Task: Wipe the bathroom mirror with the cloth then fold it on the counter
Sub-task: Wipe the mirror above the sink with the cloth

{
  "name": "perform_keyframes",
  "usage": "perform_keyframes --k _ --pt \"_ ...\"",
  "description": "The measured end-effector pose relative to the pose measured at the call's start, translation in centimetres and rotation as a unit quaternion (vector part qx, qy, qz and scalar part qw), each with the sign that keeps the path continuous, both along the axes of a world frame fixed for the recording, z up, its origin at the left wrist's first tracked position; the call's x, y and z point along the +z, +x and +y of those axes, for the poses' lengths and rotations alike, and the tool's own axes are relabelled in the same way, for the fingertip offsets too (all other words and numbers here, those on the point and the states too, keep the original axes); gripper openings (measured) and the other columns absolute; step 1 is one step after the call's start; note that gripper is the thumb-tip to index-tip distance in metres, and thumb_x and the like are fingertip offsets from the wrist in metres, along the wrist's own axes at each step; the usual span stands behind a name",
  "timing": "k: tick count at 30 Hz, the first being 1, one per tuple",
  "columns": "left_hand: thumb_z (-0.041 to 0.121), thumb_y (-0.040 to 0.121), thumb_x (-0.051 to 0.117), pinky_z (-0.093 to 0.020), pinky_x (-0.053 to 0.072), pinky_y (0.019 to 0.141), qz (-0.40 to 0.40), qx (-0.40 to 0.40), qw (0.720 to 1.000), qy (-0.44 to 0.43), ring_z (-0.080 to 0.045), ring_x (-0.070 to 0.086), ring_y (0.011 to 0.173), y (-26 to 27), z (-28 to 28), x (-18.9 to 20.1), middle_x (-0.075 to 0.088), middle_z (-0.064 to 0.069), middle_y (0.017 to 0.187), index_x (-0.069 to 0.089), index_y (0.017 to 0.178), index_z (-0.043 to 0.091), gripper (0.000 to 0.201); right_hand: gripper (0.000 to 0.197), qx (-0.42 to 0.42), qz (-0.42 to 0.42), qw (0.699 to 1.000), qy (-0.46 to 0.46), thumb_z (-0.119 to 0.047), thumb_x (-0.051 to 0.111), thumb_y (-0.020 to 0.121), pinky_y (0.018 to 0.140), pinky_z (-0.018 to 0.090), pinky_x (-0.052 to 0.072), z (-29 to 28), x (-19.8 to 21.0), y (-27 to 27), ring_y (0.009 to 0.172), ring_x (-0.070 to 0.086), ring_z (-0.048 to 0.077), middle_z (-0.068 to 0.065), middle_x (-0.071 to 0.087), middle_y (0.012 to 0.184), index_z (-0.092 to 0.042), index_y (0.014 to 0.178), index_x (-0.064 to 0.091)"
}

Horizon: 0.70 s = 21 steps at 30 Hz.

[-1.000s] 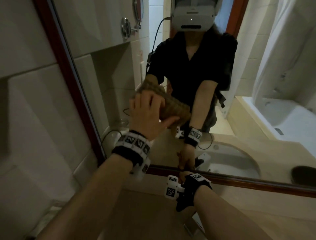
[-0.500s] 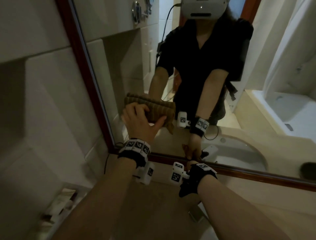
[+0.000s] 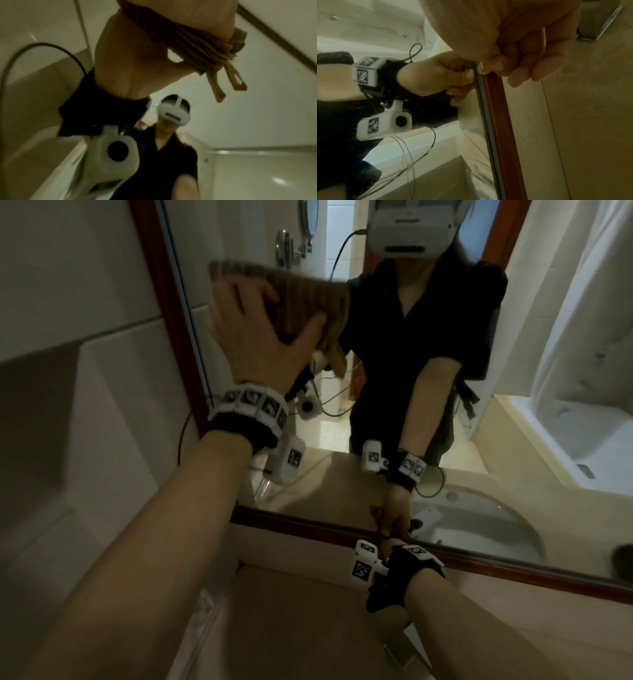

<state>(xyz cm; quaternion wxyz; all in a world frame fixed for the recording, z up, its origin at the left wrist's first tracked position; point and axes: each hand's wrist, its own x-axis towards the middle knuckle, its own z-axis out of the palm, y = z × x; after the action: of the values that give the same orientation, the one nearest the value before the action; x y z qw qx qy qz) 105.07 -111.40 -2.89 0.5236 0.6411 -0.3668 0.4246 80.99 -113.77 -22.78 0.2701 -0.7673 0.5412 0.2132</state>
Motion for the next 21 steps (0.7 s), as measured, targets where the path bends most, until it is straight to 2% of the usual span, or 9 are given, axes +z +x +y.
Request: perform_keyframes --k 4,6,9,11,14,16,18,19,21 --pt "0.065 0.067 0.068 -0.039 0.038 0.082 0.02 -0.03 0.989 0.146 -0.03 0.046 0.093 -1.5 2.3 -14.4 0.05 -0.019 0.103 0.047 0.089 0.009 0.063 0.103 -0.039 -0.016 0.999 -0.004 -0.059 0.079 0.062 0.102 0.034 0.04 0.0 -0.5 0.1 0.131 0.042 0.021 -0.002 0.035 0.148 -0.025 0.145 0.029" --pt "0.066 0.068 0.064 -0.046 0.045 0.078 0.068 -0.032 0.963 0.258 -0.031 0.047 0.089 -2.5 4.2 -21.9 0.048 -0.016 0.102 0.045 0.088 0.011 0.061 0.093 -0.045 -0.031 0.998 -0.009 -0.059 0.07 0.072 0.099 0.031 0.043 -0.4 -1.1 0.3 0.127 0.044 0.021 0.001 0.033 0.15 -0.022 0.146 0.028" --pt "0.061 0.07 0.066 -0.05 0.047 0.072 0.107 -0.027 0.947 0.301 -0.031 0.046 0.085 -2.9 5.4 -26.8 0.045 -0.012 0.097 0.043 0.087 0.012 0.056 0.078 -0.056 -0.075 0.995 0.024 -0.053 0.06 0.083 0.09 0.027 0.047 -0.2 -1.3 0.4 0.118 0.05 0.019 0.004 0.035 0.147 -0.017 0.144 0.028" --pt "0.058 0.067 0.072 -0.049 0.047 0.071 0.131 -0.032 0.952 0.275 -0.03 0.046 0.083 -2.9 4.8 -25.1 0.044 -0.012 0.094 0.039 0.086 0.014 0.058 0.08 -0.105 -0.12 0.987 0.033 -0.056 0.061 0.081 0.095 0.029 0.045 -0.4 -1.6 0.3 0.117 0.052 0.014 0.005 0.035 0.146 -0.018 0.143 0.027" --pt "0.062 0.069 0.068 -0.045 0.047 0.071 0.154 -0.053 0.971 0.177 -0.027 0.045 0.086 -3.0 3.8 -19.3 0.045 -0.013 0.098 0.038 0.089 0.015 0.06 0.06 -0.042 -0.182 0.982 0.021 -0.038 0.031 0.101 0.091 0.022 0.049 -1.3 -1.2 1.4 0.066 0.058 -0.004 0.01 0.032 0.145 0.002 0.143 0.018" --pt "0.065 0.07 0.066 -0.043 0.045 0.078 0.13 -0.066 0.986 0.085 -0.027 0.047 0.091 -2.8 2.7 -13.0 0.046 -0.013 0.101 0.043 0.091 0.01 0.063 0.093 0.052 -0.126 0.99 -0.029 -0.07 0.055 0.079 0.097 0.027 0.046 -1.5 -0.8 0.4 0.1 0.06 0.002 0.009 0.036 0.146 -0.009 0.143 0.026" --pt "0.068 0.069 0.065 -0.036 0.038 0.082 0.082 -0.044 0.995 0.025 -0.024 0.045 0.095 -2.3 1.3 -5.9 0.047 -0.011 0.101 0.049 0.091 0.008 0.066 0.106 0.029 -0.047 0.998 0.002 -0.065 0.077 0.06 0.104 0.035 0.041 -0.3 -0.5 0.0 0.129 0.044 0.02 0.002 0.035 0.149 -0.022 0.144 0.03" --pt "0.07 0.069 0.064 -0.033 0.034 0.081 0.066 -0.03 0.997 0.008 -0.021 0.044 0.095 -2.0 0.8 -2.8 0.047 -0.01 0.101 0.05 0.091 0.008 0.067 0.105 0.037 0.023 0.999 -0.024 -0.06 0.079 0.061 0.105 0.035 0.039 0.0 -0.6 -0.1 0.133 0.04 0.022 0.0 0.033 0.15 -0.025 0.146 0.029" --pt "0.073 0.068 0.061 -0.031 0.033 0.079 0.043 -0.006 0.999 -0.007 -0.022 0.046 0.094 -1.6 0.3 1.1 0.048 -0.009 0.1 0.052 0.09 0.009 0.069 0.1 0.062 0.02 0.998 -0.006 -0.055 0.079 0.065 0.107 0.034 0.037 0.2 -0.7 -1.0 0.134 0.039 0.021 -0.002 0.031 0.151 -0.026 0.146 0.027"
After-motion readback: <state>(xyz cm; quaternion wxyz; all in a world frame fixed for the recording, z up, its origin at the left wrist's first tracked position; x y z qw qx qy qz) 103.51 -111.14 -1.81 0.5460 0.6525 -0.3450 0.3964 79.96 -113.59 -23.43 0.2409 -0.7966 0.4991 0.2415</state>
